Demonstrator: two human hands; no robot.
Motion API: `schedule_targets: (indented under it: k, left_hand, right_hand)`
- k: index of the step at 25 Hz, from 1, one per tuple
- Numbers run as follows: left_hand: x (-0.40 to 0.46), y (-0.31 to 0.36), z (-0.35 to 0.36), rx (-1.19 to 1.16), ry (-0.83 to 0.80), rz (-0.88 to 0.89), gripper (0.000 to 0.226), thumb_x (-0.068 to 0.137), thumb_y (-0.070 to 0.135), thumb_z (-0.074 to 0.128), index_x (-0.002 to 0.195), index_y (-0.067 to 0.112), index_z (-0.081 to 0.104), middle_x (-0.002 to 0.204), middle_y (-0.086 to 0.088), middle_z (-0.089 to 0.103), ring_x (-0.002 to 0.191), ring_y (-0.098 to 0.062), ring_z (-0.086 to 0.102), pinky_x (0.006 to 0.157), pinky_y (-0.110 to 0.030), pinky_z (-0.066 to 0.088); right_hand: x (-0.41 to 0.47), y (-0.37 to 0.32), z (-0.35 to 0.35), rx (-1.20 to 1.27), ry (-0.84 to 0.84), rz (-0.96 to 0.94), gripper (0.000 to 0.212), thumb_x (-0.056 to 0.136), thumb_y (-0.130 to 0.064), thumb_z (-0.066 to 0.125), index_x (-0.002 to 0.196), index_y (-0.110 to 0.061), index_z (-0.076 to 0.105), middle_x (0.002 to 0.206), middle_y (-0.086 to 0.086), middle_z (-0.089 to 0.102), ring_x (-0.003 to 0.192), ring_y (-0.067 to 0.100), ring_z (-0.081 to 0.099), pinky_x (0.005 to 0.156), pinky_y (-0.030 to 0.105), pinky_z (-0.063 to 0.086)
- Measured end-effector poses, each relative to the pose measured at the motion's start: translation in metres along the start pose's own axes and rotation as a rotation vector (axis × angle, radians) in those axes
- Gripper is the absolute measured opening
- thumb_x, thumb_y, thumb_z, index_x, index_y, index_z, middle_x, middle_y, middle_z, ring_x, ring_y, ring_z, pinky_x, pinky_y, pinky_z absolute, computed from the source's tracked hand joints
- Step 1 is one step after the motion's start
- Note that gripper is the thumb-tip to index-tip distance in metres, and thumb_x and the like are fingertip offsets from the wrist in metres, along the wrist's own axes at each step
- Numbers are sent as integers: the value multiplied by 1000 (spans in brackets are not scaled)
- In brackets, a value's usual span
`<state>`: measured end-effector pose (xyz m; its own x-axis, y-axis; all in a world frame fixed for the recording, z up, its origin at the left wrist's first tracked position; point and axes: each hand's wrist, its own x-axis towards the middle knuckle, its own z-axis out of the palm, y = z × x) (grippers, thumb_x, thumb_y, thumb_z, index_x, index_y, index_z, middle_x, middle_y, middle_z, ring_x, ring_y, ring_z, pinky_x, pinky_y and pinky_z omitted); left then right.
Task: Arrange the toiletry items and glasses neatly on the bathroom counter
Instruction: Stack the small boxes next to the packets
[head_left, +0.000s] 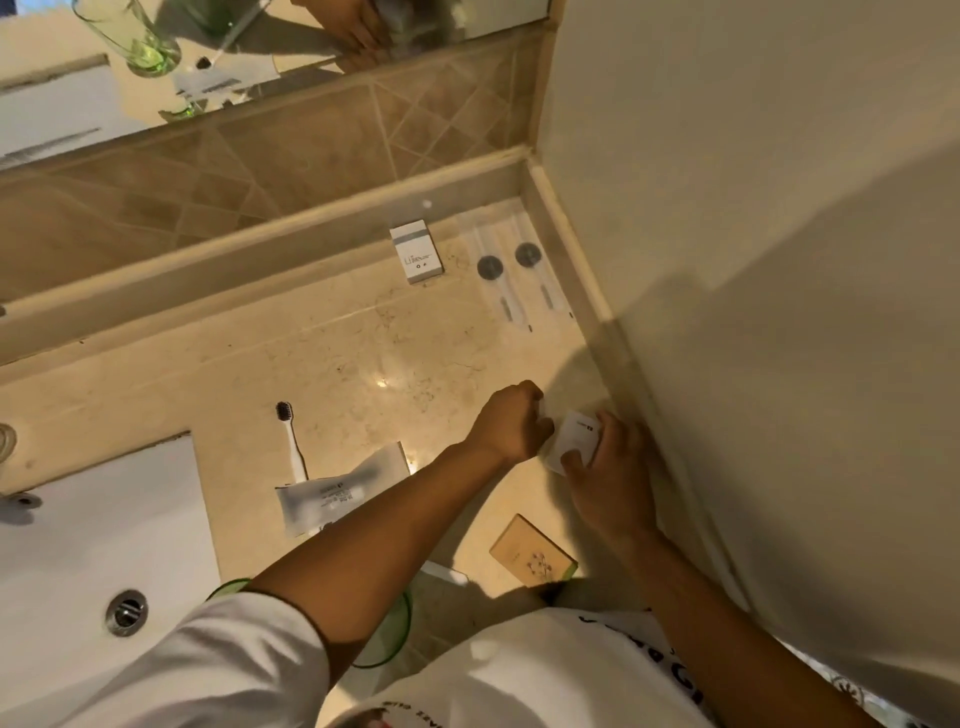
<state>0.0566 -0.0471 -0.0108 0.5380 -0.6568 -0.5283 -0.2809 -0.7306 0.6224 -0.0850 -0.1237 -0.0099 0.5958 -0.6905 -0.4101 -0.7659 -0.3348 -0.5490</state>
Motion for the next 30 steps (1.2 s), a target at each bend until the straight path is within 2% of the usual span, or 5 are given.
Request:
schedule_targets:
  k: [4,11,18,24,30]
  left_hand:
    - [-4,1,14,-57,-55,-49,43,92,19,63,133,6,56,117,-15,68,109,-32,63,91,-39,53]
    - [-8,-5,14,-65,-31,-40,32,87,16,63,119,9,66,112,-11,69,102,-29,63,85,-38,54]
    - [-11,-51,-62,-233,265,-125,39,72,10,76,111,14,70,100,-2,72,91,-23,67,78,-31,54]
    - [-13,-103,-123,-393,511,-98,46,65,0,74,101,29,72,67,27,66,64,12,61,55,-9,46]
    - [15,-123,-135,-364,587,-61,56,77,10,73,129,26,60,101,5,67,99,-16,58,75,-31,54]
  right_hand:
    - [2,0,3,13,37,29,60,89,-29,71,139,-12,43,138,15,44,117,32,57,86,42,59]
    - [4,-3,10,77,-26,19,53,88,-30,74,132,-16,49,130,11,47,107,24,57,81,30,54]
    - [42,-86,37,63,-63,-308,53,79,-13,77,128,-4,59,126,18,56,109,28,58,89,25,45]
    - [86,-178,85,102,-202,-536,50,81,0,68,130,3,59,134,19,55,122,35,57,100,43,54]
    - [117,-199,118,26,-201,-537,54,86,-2,65,138,-4,55,145,13,51,136,28,46,113,40,42]
